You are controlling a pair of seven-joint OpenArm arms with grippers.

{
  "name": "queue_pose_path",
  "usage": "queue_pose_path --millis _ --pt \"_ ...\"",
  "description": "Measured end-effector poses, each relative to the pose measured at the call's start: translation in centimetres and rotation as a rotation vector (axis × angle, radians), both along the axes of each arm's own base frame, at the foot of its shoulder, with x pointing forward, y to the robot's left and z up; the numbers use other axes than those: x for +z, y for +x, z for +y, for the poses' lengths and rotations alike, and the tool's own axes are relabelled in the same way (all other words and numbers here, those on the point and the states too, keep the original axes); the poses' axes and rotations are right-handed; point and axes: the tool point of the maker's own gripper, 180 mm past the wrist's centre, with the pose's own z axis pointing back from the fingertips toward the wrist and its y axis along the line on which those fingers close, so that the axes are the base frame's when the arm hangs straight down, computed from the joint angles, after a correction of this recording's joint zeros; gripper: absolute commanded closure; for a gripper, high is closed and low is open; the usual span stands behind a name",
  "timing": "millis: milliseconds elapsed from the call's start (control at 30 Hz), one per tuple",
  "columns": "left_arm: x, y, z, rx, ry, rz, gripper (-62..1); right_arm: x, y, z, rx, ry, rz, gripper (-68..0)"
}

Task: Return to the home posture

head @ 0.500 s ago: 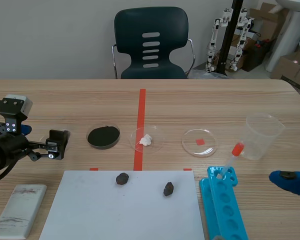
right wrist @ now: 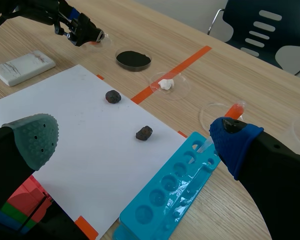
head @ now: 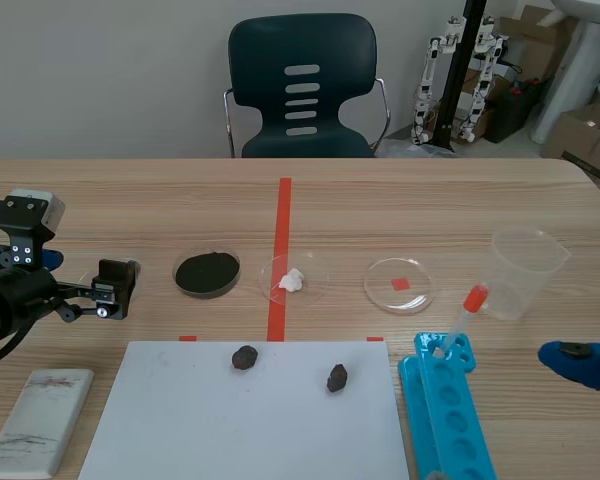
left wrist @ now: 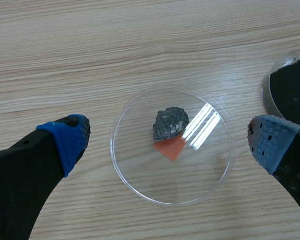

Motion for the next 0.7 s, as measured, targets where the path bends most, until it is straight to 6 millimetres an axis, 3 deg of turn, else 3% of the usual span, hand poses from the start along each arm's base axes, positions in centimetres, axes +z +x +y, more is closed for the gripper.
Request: queue_pose_path --millis 600,700 --pt "-1.1 -0.8 0.6 -0.144 0.255 0.052 -62.3 0.0 0.0 0.0 0.0 0.0 0.0 -63.8" --pt "-0.1 -1.3 1.3 -0.177 0.299 0.035 -62.3 0.0 0.0 0.0 0.0 0.0 0.0 -63.8"
